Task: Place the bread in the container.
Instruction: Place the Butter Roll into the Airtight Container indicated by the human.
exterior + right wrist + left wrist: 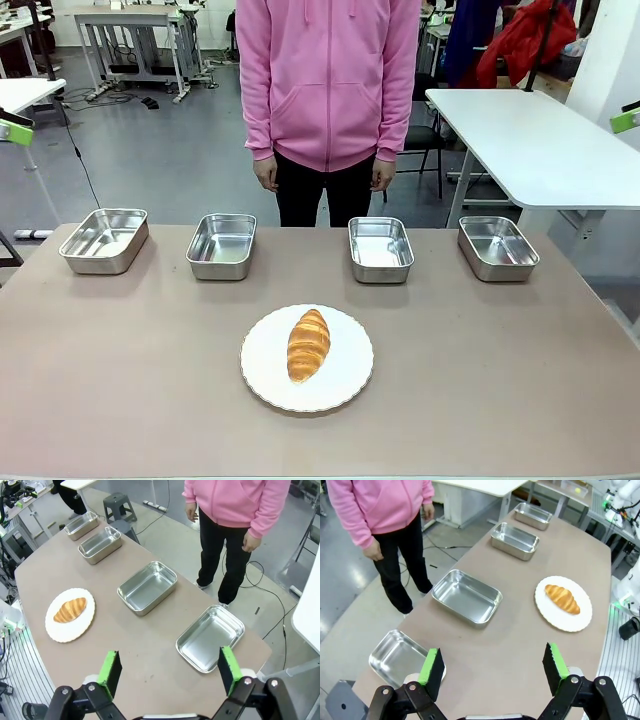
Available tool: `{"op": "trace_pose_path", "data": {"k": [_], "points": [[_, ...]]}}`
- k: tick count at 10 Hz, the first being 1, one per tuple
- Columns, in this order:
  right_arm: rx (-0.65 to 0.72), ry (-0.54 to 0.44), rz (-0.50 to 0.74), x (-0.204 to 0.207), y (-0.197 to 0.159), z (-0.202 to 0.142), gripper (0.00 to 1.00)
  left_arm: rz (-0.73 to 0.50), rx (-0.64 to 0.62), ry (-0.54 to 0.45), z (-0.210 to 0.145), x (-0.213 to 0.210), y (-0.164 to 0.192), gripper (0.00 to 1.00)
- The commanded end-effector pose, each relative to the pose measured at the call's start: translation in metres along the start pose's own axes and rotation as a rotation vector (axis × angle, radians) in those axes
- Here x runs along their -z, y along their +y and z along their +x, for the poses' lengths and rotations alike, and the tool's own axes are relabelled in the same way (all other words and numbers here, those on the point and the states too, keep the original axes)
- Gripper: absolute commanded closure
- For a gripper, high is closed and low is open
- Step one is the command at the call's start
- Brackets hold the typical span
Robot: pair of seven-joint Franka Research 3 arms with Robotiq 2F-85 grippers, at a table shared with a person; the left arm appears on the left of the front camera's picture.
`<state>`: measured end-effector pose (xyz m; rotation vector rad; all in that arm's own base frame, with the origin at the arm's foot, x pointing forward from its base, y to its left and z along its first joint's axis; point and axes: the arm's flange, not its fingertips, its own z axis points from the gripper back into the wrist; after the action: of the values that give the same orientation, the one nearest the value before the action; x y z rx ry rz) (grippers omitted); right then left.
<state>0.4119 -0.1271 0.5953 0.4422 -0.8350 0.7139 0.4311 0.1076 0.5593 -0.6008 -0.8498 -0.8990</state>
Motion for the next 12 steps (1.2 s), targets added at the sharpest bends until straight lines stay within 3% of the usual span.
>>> {"op": "trace_pose_path", "data": {"k": [1, 12], "points": [[-0.026, -0.031, 0.019, -0.0018, -0.0049, 0.0025, 0.0, 0.031, -0.027, -0.022, -0.0013, 0.0031, -0.0039, 0.0], [-0.02, -0.038, 0.023, 0.001, -0.0064, 0.0033, 0.0, 0.082, -0.089, 0.007, -0.0036, 0.0056, -0.0078, 0.0]]}}
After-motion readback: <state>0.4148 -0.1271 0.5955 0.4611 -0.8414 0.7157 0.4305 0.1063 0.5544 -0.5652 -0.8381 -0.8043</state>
